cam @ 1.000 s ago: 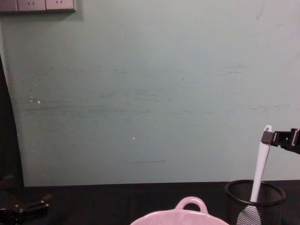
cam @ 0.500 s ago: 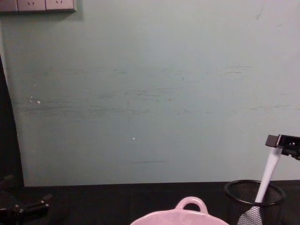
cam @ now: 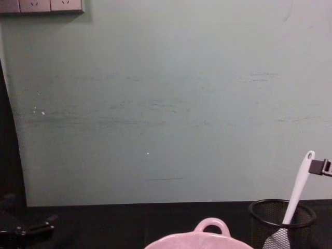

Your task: Use the one hand to pick up the spoon and stir the clear water in the bowl.

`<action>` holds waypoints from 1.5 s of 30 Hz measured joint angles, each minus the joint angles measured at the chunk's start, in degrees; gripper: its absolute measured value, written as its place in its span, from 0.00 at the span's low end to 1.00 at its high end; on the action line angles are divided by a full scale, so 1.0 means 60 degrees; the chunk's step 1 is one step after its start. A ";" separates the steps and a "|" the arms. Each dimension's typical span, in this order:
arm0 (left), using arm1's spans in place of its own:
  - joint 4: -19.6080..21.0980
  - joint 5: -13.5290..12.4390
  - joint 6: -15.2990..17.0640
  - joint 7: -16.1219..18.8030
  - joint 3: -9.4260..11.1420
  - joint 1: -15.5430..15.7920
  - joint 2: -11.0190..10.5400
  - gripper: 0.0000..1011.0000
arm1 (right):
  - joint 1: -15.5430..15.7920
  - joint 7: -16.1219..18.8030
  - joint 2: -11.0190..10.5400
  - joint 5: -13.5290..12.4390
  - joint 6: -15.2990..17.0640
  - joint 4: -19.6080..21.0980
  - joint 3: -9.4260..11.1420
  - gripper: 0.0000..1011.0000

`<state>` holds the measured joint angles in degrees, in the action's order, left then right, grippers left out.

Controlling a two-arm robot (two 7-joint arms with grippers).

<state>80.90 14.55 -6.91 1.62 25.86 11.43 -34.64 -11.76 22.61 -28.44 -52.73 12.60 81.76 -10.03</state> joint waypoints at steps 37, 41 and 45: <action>0.0000 0.0000 0.0000 0.0000 0.0000 -0.0001 0.0000 1.00 | 0.0760 -0.2962 -0.0723 0.5765 -0.2783 0.0241 -0.1138 0.99; 0.0000 0.0000 0.0000 0.0000 0.0000 0.0000 0.0000 1.00 | 0.0749 -0.2983 -0.0674 0.5847 -0.2468 0.0315 -0.1115 0.99; 0.0000 0.0000 0.0000 0.0000 0.0000 -0.0001 0.0000 1.00 | 0.0747 -0.2981 -0.0674 0.5842 -0.2477 0.0310 -0.1114 0.99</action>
<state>80.90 14.55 -6.90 1.62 25.86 11.43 -34.64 -7.27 4.72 -32.48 -17.68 -2.27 83.62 -16.71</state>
